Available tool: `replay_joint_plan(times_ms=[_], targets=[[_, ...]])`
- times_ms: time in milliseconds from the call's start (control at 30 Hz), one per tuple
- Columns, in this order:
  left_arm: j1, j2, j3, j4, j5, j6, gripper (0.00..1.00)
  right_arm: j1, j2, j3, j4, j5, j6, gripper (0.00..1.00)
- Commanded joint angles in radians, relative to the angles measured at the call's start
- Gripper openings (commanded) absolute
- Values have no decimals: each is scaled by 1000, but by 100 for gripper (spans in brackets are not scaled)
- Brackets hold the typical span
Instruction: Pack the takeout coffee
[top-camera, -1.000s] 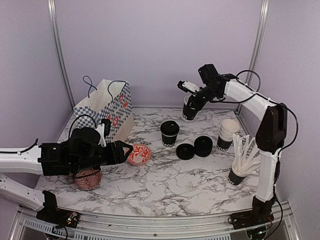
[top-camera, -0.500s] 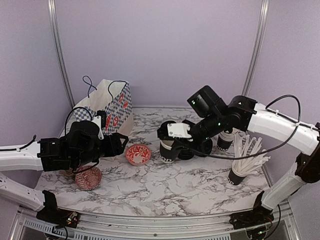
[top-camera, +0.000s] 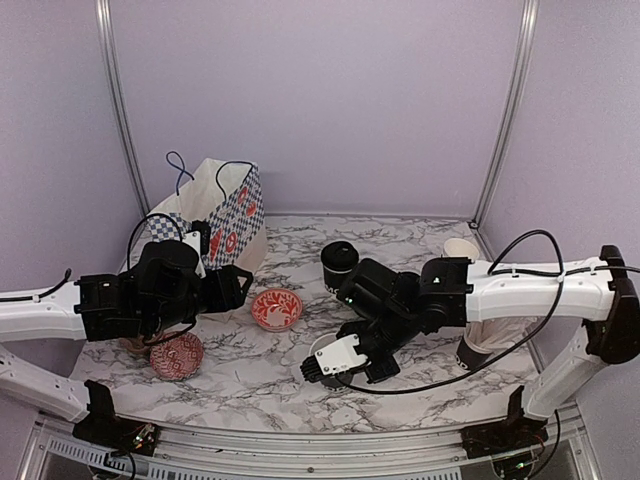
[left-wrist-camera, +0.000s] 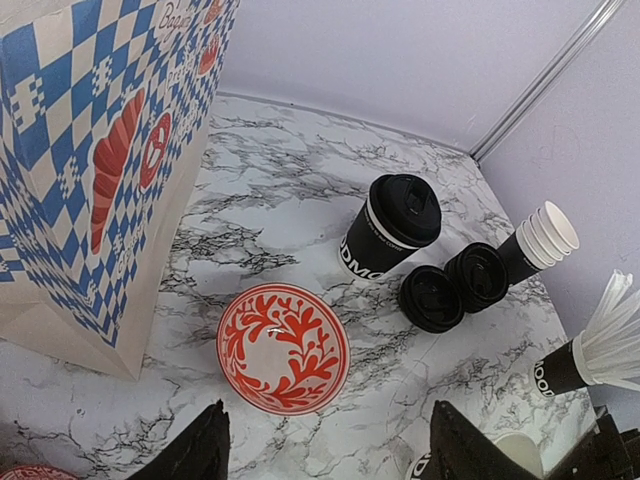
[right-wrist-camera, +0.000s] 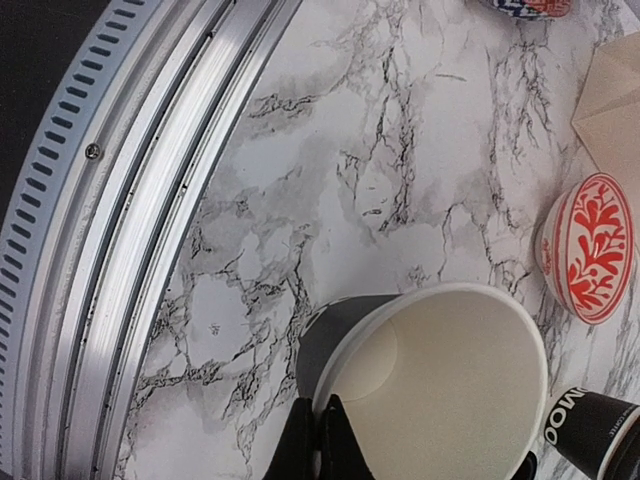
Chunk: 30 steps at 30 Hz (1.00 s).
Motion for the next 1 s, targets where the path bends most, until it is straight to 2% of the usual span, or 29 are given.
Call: replay_joint_plan(times_ms=[0,100,267,367,500,700,867,967], targets=[[7,-5,14,-28,10,-5,70,9,10,-17,53,-17,4,2],[7,1,17,-28,23,-6,70,9,5,-15,45,-32,8,19],[7,-2,16,-28,31,-5,70,8,-28,41,-30,-71,5,32],[7,-7,17,-29,41,-5,70,-25,-56,107,-90,-87,-1,33],[7,-15,16,-28,43,-1,70,-217,-60,193,-128,-100,2,31],[7,-24,17,-28,38,18,70,-459,18,230,-141,68,55,24],[7,-12,16,-28,35,31,69,-554,114,204,-141,167,94,21],[7,-2,16,-28,41,37,70,-564,144,165,-93,240,100,28]])
